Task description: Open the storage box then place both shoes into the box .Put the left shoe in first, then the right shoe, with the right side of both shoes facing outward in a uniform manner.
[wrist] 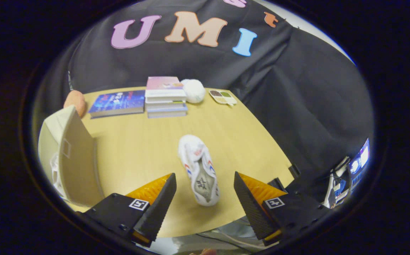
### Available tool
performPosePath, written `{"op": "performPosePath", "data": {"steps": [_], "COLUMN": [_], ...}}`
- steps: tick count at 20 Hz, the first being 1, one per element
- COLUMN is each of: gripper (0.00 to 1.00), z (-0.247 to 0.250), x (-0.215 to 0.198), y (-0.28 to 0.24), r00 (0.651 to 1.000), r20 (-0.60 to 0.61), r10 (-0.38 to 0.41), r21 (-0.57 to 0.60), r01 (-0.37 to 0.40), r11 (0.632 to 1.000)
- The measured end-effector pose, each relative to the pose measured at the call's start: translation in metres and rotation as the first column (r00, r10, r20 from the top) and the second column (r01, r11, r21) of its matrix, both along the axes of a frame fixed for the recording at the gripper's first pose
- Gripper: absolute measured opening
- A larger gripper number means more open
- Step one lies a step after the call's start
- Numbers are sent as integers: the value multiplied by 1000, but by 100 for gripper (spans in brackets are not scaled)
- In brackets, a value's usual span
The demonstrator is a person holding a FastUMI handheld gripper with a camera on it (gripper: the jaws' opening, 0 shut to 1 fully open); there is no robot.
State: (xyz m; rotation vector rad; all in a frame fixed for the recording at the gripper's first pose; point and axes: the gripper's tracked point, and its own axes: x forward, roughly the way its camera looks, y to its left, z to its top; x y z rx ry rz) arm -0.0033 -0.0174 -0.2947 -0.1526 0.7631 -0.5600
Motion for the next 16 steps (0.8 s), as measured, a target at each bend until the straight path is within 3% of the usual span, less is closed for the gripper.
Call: {"op": "performPosePath", "data": {"steps": [5,9,13,16], "gripper": [95,93,89,85], "z": [-34,-53,-68,-82], "x": [-4,6,28,44], "y": [-38,-58,-64,-69], "r00": [995,981,969,967], "r20": [-97,-196,-238,-244], "r10": [-28,12,69,78], "r21": [-41,-114,-120,-102], "r01": [24,-35,-100,-106], "r11": [999,993,988,989]}}
